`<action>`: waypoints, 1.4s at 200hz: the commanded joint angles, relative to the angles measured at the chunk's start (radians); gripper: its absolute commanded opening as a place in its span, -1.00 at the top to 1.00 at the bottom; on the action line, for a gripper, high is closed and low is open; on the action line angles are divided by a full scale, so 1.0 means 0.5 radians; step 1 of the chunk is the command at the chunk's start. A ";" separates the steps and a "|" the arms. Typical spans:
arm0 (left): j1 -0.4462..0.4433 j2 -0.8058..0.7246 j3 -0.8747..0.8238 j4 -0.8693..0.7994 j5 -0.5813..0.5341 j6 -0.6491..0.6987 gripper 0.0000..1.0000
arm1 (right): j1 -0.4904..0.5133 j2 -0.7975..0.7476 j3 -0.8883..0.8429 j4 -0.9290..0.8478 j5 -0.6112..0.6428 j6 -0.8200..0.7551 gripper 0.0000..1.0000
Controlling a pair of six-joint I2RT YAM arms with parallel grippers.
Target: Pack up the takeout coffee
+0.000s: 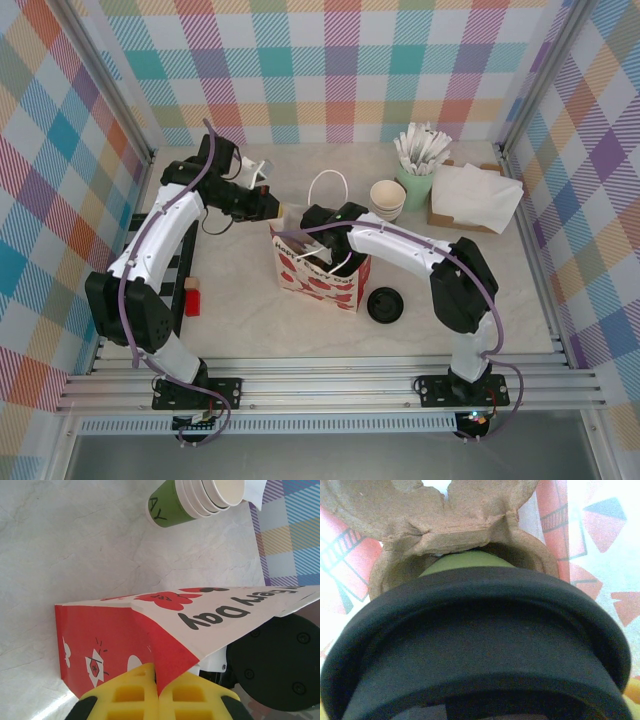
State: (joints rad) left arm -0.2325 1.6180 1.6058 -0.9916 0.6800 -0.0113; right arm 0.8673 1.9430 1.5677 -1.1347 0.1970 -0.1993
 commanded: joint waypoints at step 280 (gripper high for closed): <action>0.023 -0.049 -0.024 0.016 0.012 -0.022 1.00 | -0.003 0.499 -0.190 0.082 -0.305 -0.003 0.41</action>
State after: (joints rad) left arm -0.2325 1.6180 1.6047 -0.9913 0.6800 -0.0113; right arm 0.8654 1.9564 1.5864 -1.1534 0.1967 -0.1997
